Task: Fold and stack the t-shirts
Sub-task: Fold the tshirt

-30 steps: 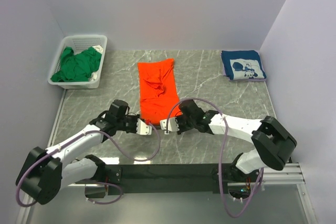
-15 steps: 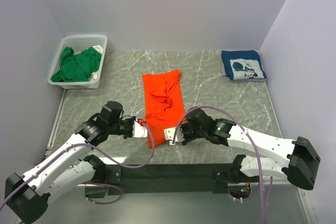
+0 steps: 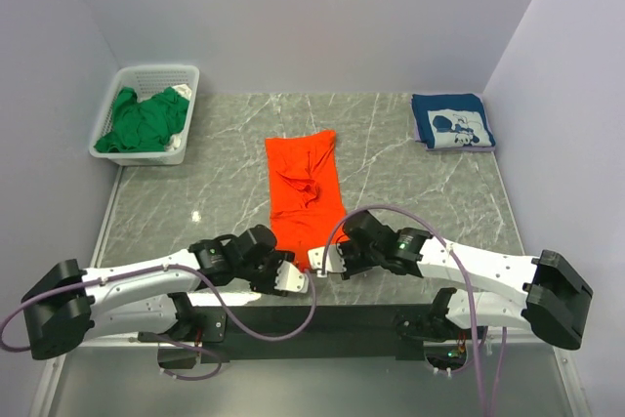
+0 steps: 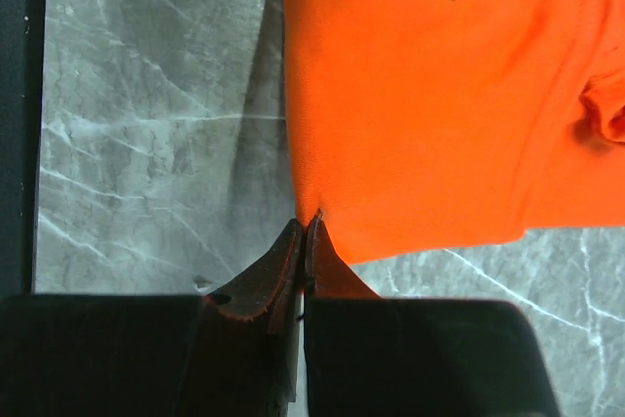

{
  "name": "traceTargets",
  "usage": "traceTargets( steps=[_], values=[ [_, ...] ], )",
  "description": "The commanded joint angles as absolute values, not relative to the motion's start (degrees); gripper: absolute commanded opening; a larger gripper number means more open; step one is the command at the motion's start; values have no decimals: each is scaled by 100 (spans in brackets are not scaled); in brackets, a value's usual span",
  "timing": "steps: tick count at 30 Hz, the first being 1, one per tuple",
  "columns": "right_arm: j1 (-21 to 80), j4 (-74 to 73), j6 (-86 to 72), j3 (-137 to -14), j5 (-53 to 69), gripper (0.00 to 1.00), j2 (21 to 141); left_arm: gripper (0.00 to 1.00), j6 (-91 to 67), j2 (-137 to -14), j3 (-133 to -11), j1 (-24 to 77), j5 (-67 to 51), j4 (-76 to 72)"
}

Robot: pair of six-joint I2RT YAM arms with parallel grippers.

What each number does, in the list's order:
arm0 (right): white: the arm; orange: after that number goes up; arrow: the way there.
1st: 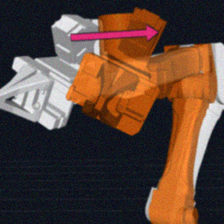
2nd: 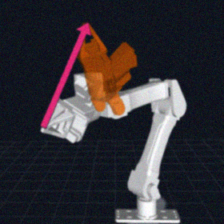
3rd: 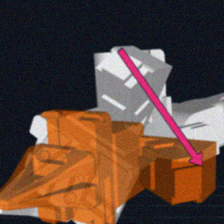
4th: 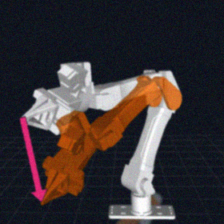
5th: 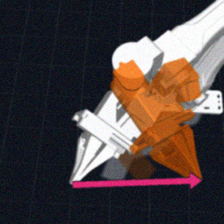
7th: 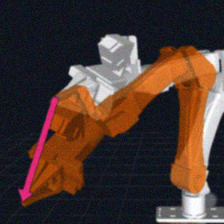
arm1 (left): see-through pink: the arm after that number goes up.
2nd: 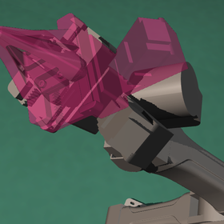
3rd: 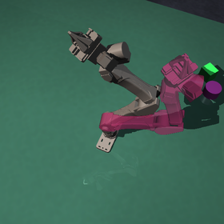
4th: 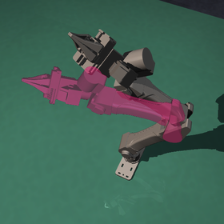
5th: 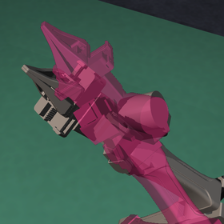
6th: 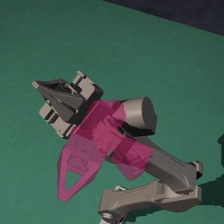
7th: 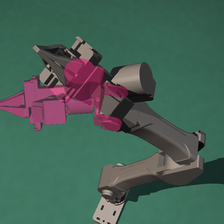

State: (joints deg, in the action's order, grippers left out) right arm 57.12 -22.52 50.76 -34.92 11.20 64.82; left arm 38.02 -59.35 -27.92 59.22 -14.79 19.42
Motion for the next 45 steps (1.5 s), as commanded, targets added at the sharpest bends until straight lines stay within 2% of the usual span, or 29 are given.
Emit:
traceTargets(
  steps=[1, 5, 9, 12, 15, 16, 17, 24, 28, 32, 45],
  values=[
    [5766, -2022, 4975, -3366, 1099, 0, 6530, 57, 3550, -6012, -2707, 6020, -879, 1152],
    [5774, -1925, 4975, -3287, 1107, 0, 6565, 52, 3691, -6327, -2602, 6073, -817, 1020],
    [5766, -1846, 4940, -3234, 1099, 0, 6583, 40, 3753, -6495, -2567, 6073, -958, 1055],
    [5766, -1846, 4948, -3191, 1090, 0, 6583, 38, 3841, -6530, -2488, 6073, -1055, 1028],
    [5757, -1863, 4948, -3208, 1099, 0, 6600, 28, 3885, -6583, -2382, 6073, -1090, 1037],
    [5766, -1889, 4940, -3217, 1099, 0, 6592, 19, 3885, -6600, -2373, 6073, -1081, 1037],
    [5766, -1916, 4922, -3260, 1125, 0, 6583, 15, 3859, -6574, -2373, 6073, -1064, 1046],
    [5783, -2004, 4913, -3278, 1160, 0, 6495, 1, 3762, -6416, -2364, 6073, -1037, 1195],
    [5792, -2047, 4896, -3287, 1151, 0, 6486, 1, 3709, -6285, -2408, 6073, -1107, 1361],
    [5836, -2241, 4843, -3436, 1186, 0, 6276, 1, 3717, -5521, -2584, 6073, -1283, 1808],
    [6038, -3576, 4544, -4244, 1450, 0, 4897, 1, 2928, -4008, -3945, 6073, -2152, 3550]
  ],
)
